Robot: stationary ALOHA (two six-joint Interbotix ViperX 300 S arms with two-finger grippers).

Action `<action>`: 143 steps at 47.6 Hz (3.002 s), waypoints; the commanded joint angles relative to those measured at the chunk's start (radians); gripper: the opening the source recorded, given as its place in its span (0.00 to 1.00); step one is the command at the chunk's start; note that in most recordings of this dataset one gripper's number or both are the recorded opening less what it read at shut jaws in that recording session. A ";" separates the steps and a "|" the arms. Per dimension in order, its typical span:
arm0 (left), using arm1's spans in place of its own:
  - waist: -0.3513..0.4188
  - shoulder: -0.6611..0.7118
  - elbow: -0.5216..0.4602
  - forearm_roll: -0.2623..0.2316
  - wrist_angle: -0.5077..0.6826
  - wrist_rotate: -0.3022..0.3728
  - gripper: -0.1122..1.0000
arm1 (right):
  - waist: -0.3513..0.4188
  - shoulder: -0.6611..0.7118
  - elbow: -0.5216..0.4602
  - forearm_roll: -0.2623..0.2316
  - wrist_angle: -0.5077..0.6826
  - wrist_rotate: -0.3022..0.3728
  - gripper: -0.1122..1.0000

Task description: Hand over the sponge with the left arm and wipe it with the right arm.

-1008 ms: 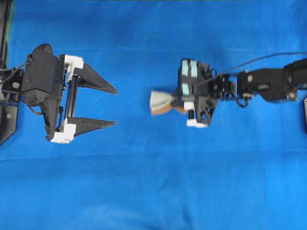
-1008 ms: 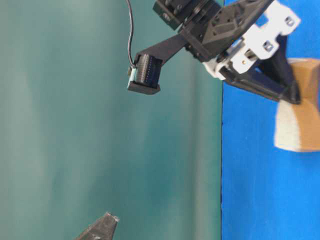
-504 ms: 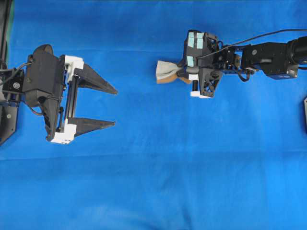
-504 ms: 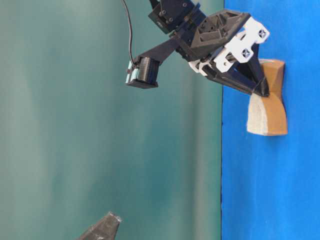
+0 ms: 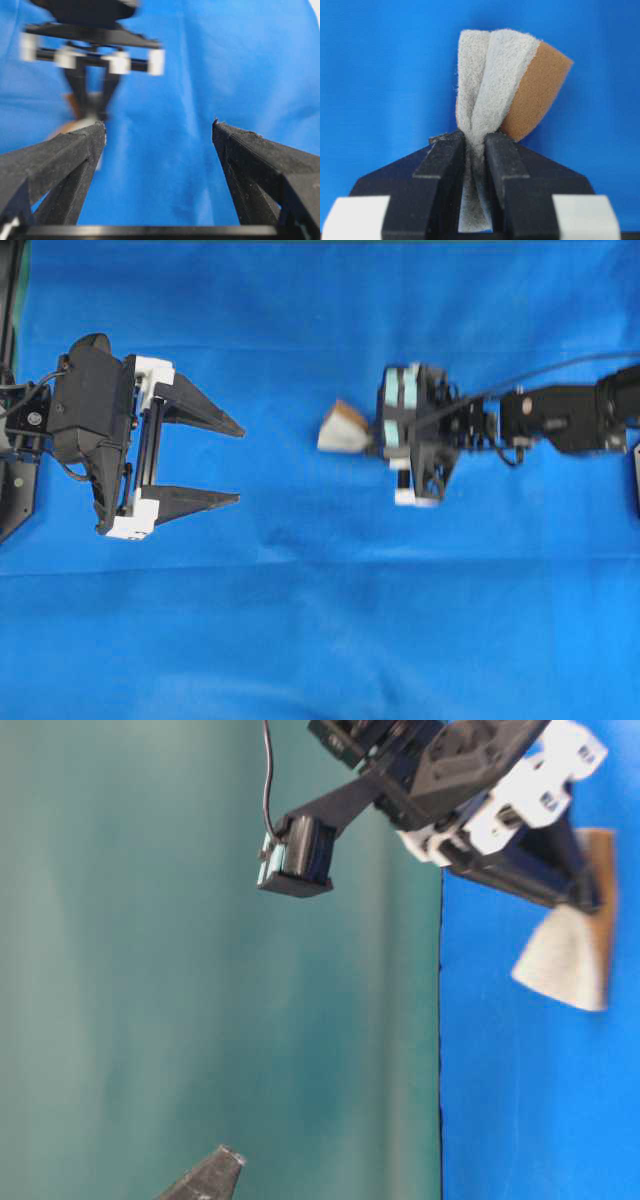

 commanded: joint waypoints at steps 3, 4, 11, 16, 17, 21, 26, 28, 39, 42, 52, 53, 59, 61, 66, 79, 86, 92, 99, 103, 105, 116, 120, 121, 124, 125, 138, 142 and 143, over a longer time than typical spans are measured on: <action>-0.002 -0.003 -0.009 0.002 -0.008 0.002 0.92 | 0.141 -0.023 -0.009 0.005 0.005 0.054 0.27; -0.002 -0.003 -0.009 0.002 -0.008 0.002 0.92 | 0.153 -0.023 -0.011 0.006 0.005 0.061 0.27; -0.002 -0.003 -0.009 0.002 -0.008 0.002 0.92 | 0.221 -0.026 -0.023 0.005 0.006 0.100 0.27; -0.002 -0.003 -0.009 0.002 -0.008 0.002 0.92 | 0.256 -0.028 -0.034 0.005 0.018 0.112 0.27; -0.002 -0.003 -0.009 0.002 -0.008 0.002 0.92 | 0.259 -0.028 -0.037 0.005 0.021 0.112 0.27; -0.002 -0.003 -0.011 0.002 -0.008 0.002 0.92 | 0.258 -0.028 -0.038 0.003 0.029 0.112 0.27; -0.002 -0.003 -0.009 0.002 -0.008 0.002 0.92 | 0.213 -0.028 -0.037 -0.002 0.044 0.100 0.27; -0.002 -0.003 -0.009 0.002 -0.008 0.002 0.92 | 0.187 -0.031 -0.034 -0.005 0.054 0.097 0.27; -0.002 -0.003 -0.009 0.002 -0.008 0.000 0.92 | -0.006 -0.054 -0.008 -0.109 0.063 0.078 0.27; -0.002 -0.003 -0.009 0.002 -0.008 0.000 0.92 | -0.060 -0.055 -0.008 -0.133 0.058 0.069 0.27; -0.002 -0.003 -0.009 0.002 -0.008 0.000 0.92 | -0.202 -0.057 -0.023 -0.209 0.054 0.041 0.27; -0.002 -0.003 -0.009 0.002 -0.008 0.000 0.92 | -0.215 -0.057 -0.025 -0.218 0.052 0.038 0.27; -0.002 -0.003 -0.009 0.002 -0.008 0.000 0.92 | -0.252 -0.057 -0.029 -0.235 0.040 0.029 0.27; -0.003 -0.003 -0.009 0.002 -0.008 0.000 0.92 | -0.256 -0.057 -0.031 -0.238 0.034 0.026 0.27; -0.002 -0.003 -0.006 0.002 -0.008 0.002 0.92 | -0.258 -0.057 -0.032 -0.239 0.023 0.026 0.27; -0.002 -0.003 -0.003 0.002 -0.008 0.002 0.92 | -0.169 -0.057 -0.018 -0.221 0.021 0.057 0.27; -0.002 -0.003 -0.003 0.002 -0.008 0.002 0.92 | -0.044 -0.057 -0.008 -0.187 0.018 0.098 0.27; -0.003 -0.003 -0.003 0.002 -0.008 0.002 0.92 | 0.063 -0.057 0.000 -0.161 0.023 0.146 0.27; -0.002 -0.003 -0.003 0.002 -0.008 0.002 0.92 | 0.155 -0.057 0.005 -0.143 0.025 0.201 0.27; -0.002 -0.003 -0.003 0.002 -0.009 0.002 0.92 | 0.202 -0.057 0.000 -0.140 0.026 0.233 0.27; -0.002 -0.003 -0.002 0.002 -0.008 0.002 0.92 | 0.222 -0.057 -0.003 -0.140 0.025 0.245 0.27; -0.002 -0.003 -0.003 0.002 -0.009 0.000 0.92 | 0.261 -0.057 -0.011 -0.143 0.028 0.264 0.27; -0.002 -0.003 -0.003 0.002 -0.008 0.000 0.92 | 0.239 -0.057 -0.011 -0.144 0.037 0.253 0.27; -0.002 -0.003 -0.002 0.002 -0.008 0.000 0.92 | 0.230 -0.057 -0.011 -0.146 0.040 0.253 0.27; -0.002 -0.003 -0.002 0.002 -0.008 0.000 0.92 | 0.202 -0.057 -0.011 -0.152 0.054 0.250 0.27; -0.002 -0.003 -0.002 0.002 -0.008 0.000 0.92 | 0.190 -0.057 -0.011 -0.155 0.058 0.249 0.27; -0.002 -0.003 -0.002 0.002 -0.008 0.000 0.92 | -0.020 -0.057 -0.011 -0.249 0.074 0.232 0.27; -0.002 -0.003 -0.003 0.002 -0.008 0.000 0.92 | -0.063 -0.060 -0.011 -0.275 0.074 0.230 0.27; -0.002 -0.003 -0.003 0.002 -0.008 0.000 0.92 | -0.071 -0.061 -0.011 -0.281 0.072 0.230 0.27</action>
